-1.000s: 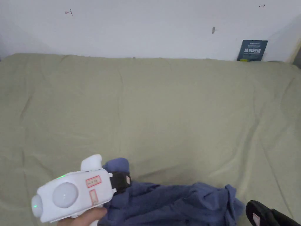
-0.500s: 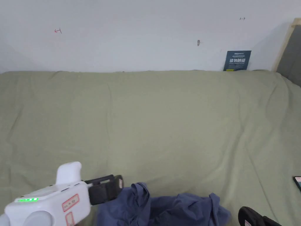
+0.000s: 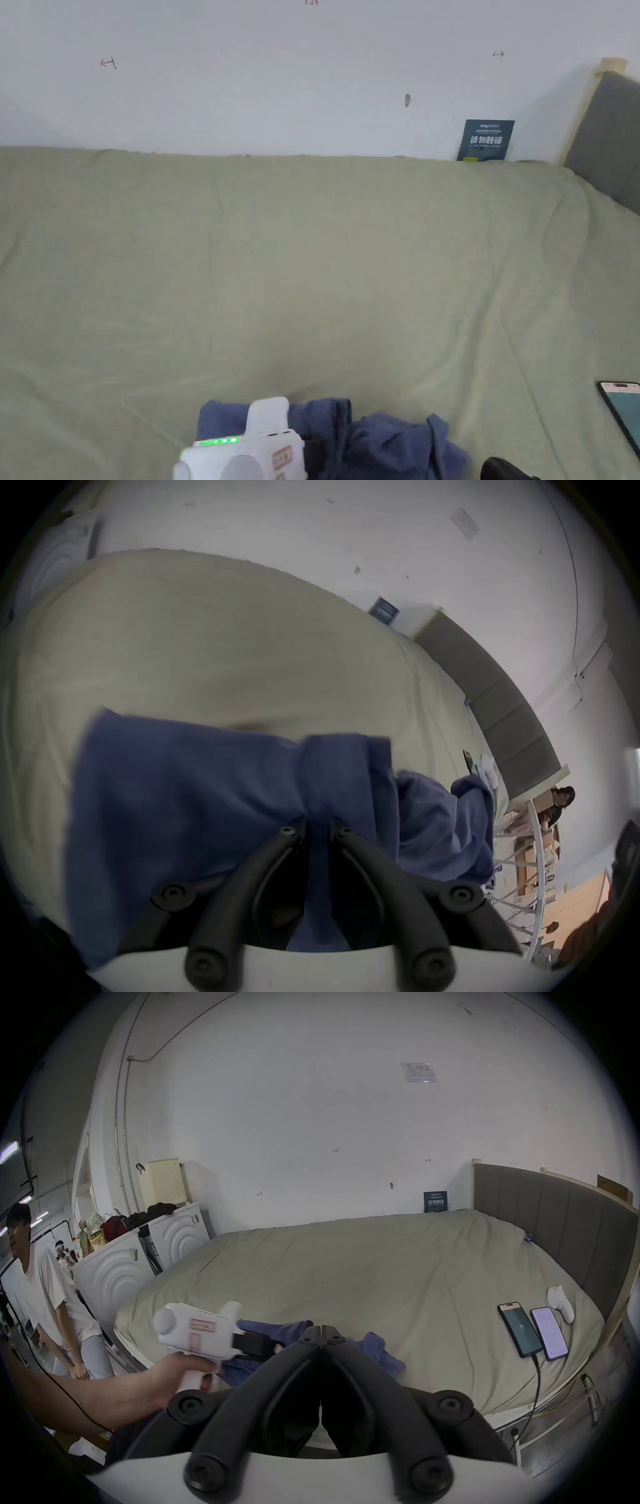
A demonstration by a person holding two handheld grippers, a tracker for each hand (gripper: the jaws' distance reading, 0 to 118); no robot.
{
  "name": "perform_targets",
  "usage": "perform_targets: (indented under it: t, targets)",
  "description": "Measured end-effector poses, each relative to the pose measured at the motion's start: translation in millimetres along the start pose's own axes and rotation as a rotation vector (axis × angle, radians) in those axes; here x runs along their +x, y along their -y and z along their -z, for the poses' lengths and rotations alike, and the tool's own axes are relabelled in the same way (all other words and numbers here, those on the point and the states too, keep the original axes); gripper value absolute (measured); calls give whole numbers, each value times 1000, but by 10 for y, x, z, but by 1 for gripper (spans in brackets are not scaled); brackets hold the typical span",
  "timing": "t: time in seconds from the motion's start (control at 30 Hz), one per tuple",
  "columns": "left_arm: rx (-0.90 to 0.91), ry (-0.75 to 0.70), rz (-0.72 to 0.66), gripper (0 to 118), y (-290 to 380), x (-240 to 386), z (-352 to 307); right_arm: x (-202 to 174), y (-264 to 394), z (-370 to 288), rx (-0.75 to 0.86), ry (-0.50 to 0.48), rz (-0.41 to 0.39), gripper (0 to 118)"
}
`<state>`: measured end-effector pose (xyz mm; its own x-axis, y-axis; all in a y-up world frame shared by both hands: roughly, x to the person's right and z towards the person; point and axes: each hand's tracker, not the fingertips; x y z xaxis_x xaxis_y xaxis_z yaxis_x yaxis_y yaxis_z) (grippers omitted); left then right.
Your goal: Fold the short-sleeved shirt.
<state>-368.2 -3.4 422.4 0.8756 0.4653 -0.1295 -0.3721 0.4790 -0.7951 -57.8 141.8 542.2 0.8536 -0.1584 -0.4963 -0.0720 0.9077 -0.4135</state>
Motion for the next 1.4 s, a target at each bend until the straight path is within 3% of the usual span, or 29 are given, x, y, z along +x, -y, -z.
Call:
perform_targets:
  t: [0.07, 0.2, 0.3, 0.4, 0.57, 0.6, 0.63, 0.67, 0.73, 0.8, 1.0, 1.1, 1.17, 1.2, 1.23, 1.27, 1.3, 1.33, 1.37, 1.4]
  targets:
    - [-12, -85, 72, 13, 50, 139, 160, 20, -2, -5, -8, 11, -10, 0]
    - [9, -45, 35, 13, 22, 161, -14, 49, -22, 20, -12, 23, -34, 0]
    - [129, -53, 134, 13, -6, 57, -391, 48, -28, 86, -14, 15, -36, 0]
    - [150, -38, 108, 13, 42, -20, -846, 20, 8, 187, -22, -3, -27, 0]
    - [172, -61, 61, 14, 45, -295, -1032, -27, 51, 291, -32, -31, 0, 0]
    - [175, -48, 56, 23, 40, -330, -1053, -35, 50, 297, -34, -34, 0, 0]
    - [195, 6, 47, 51, 50, -366, -1103, -37, 46, 297, -37, -38, 0, 0]
    - [208, 33, 35, 98, 41, -424, -1145, -42, 43, 292, -38, -39, 1, 0]
    - [185, 75, 0, 114, 10, -583, -1201, -43, 33, 277, -37, -36, 0, 0]
    - [198, 138, -25, 118, -7, -813, -1285, -32, 32, 273, -36, -34, 0, 0]
    - [33, 345, -345, 118, -174, -1670, -946, -10, 29, 357, -59, -18, -4, 0]
    - [-134, 552, -586, 118, -114, -1961, -442, -28, 13, 353, -60, -11, -3, 0]
    - [-29, 726, -570, 118, -94, -2008, -297, -34, 3, 355, -61, -7, -5, 0]
    - [-49, 703, -554, 116, -104, -1953, -243, -33, 8, 357, -62, -4, -7, 0]
    - [-64, 660, -543, 104, -111, -1885, -185, -35, 6, 364, -65, 2, -11, 0]
    - [-78, 611, -512, 43, -108, -1837, -136, -34, 5, 371, -68, 5, -11, 0]
    - [-104, 489, -504, 10, -95, -1744, -115, -30, 1, 385, -70, 6, -9, 0]
    - [-138, 319, -492, 10, -52, -1709, -34, -31, -6, 401, -75, 7, -7, 0]
    - [-128, 321, -537, 10, -14, -1752, -42, -38, -15, 411, -80, 8, -9, 0]
    - [-65, 469, -552, 10, -56, -1707, -119, -50, -25, 412, -82, 10, -16, 0]
